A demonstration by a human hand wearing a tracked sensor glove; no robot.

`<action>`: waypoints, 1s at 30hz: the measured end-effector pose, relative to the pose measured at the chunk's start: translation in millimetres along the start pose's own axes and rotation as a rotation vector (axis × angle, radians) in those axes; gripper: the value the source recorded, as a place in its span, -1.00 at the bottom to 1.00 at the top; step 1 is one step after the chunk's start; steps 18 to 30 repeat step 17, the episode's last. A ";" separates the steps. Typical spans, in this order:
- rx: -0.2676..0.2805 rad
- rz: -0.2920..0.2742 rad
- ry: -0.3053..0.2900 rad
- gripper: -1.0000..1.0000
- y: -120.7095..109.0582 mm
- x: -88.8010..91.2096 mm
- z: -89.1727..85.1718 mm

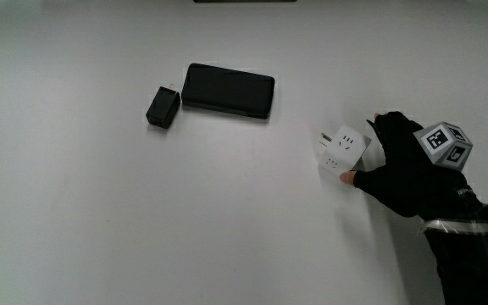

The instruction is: Place socket

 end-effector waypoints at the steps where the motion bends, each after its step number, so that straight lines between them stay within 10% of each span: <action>1: 0.001 0.010 -0.028 -1.00 -8.0 -7.1 1.6; 17: 0.019 0.165 -0.160 -1.00 -98.1 -63.3 -5.5; 30: 0.019 0.165 -0.160 -1.00 -98.1 -63.3 -5.5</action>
